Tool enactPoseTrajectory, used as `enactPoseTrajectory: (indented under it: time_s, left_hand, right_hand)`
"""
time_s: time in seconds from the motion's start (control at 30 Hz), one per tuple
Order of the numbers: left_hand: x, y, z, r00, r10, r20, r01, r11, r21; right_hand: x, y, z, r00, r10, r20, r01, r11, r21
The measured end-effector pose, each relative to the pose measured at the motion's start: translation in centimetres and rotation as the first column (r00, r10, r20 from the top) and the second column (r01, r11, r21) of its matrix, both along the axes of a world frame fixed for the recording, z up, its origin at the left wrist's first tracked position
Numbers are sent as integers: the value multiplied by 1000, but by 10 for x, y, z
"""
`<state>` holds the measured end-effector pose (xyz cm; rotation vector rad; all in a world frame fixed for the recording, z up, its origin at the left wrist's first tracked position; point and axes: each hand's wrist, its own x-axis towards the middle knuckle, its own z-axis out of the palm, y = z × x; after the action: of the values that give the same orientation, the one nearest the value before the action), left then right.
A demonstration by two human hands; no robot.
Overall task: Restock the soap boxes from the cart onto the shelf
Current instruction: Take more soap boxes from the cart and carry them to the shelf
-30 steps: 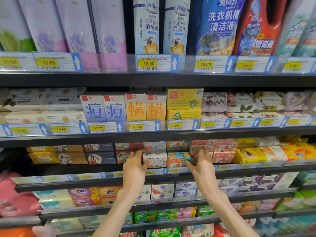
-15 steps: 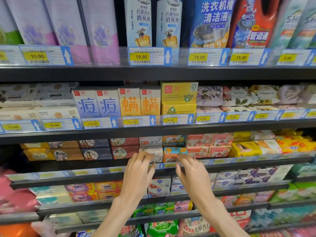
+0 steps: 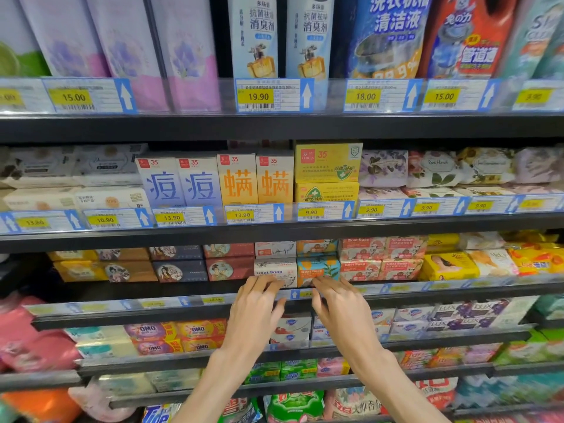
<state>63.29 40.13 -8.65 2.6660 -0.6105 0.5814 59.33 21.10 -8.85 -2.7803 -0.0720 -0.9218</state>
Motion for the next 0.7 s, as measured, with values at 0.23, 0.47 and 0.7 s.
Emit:
enactPoseTrajectory:
  time_s: [0.23,0.47,0.7]
  left_hand:
    - [2,-4,-1,1000,-24,-2,24,999,30]
    - [-4,2,0,998,-62,26,62,998,8]
    - [-34,41,9,992,52,117,-43,996,-80]
  right_hand:
    - [5,5,4,1000,-6,-10,6,999,-32]
    - [-3,9,6,999,48,-16,-47,999,26]
    - [-8,38,22,956,293,-35,-292,956,20]
